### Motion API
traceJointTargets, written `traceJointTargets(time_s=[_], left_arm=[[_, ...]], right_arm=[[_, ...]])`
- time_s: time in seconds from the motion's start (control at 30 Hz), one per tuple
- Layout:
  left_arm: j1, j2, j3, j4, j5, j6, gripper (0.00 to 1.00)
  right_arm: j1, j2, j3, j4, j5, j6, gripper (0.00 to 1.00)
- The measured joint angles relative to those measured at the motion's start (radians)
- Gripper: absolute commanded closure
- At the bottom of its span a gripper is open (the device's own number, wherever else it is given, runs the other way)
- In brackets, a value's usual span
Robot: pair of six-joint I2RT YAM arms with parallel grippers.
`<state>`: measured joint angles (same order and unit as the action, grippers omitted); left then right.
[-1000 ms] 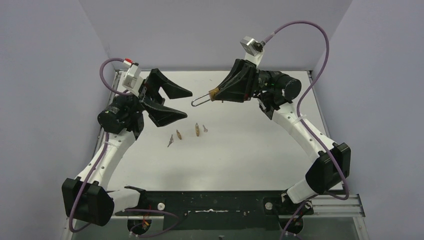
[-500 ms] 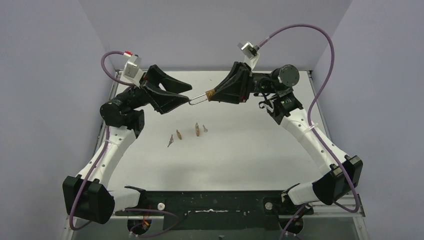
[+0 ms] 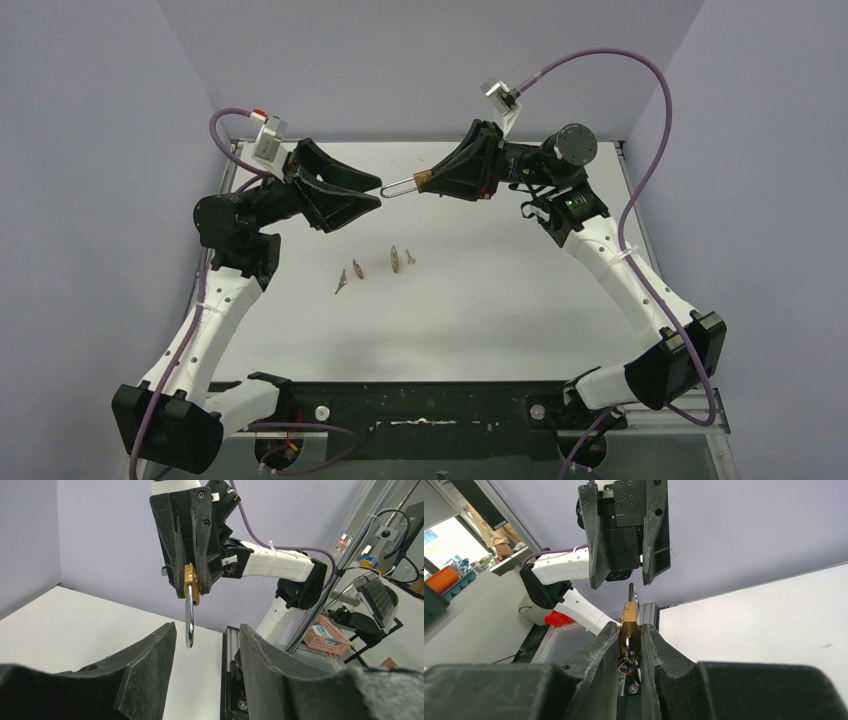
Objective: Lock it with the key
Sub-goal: Lock the lock.
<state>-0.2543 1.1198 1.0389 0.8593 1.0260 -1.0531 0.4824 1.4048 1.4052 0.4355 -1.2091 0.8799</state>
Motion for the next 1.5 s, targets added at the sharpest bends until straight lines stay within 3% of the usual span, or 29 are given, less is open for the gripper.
traceJointTargets(time_s=[0.23, 0.77, 0.87, 0.97, 1.13, 1.37, 1.5], left_arm=[[-0.004, -0.003, -0.008, -0.043, 0.018, 0.022, 0.49], [-0.027, 0.010, -0.013, -0.051, 0.016, 0.042, 0.58], [-0.034, 0.016, -0.013, -0.051, 0.010, 0.044, 0.63], [-0.042, 0.024, -0.013, -0.053, 0.003, 0.046, 0.80], [-0.051, 0.029, -0.013, -0.056, -0.008, 0.049, 0.98], [-0.056, 0.035, -0.013, -0.056, -0.020, 0.053, 1.00], [-0.058, 0.035, -0.013, -0.056, -0.023, 0.053, 1.00]], right_arm=[[-0.005, 0.000, 0.000, -0.002, 0.006, -0.001, 1.00], [-0.005, 0.000, 0.000, -0.002, 0.007, -0.001, 1.00], [-0.005, 0.000, 0.000, -0.002, 0.007, -0.001, 1.00], [-0.005, -0.002, 0.000, -0.002, 0.007, -0.002, 1.00], [-0.005, -0.005, -0.001, -0.002, 0.007, -0.002, 1.00], [-0.006, -0.006, -0.007, -0.002, 0.010, -0.005, 1.00], [-0.006, -0.007, -0.007, -0.004, 0.012, -0.015, 0.84]])
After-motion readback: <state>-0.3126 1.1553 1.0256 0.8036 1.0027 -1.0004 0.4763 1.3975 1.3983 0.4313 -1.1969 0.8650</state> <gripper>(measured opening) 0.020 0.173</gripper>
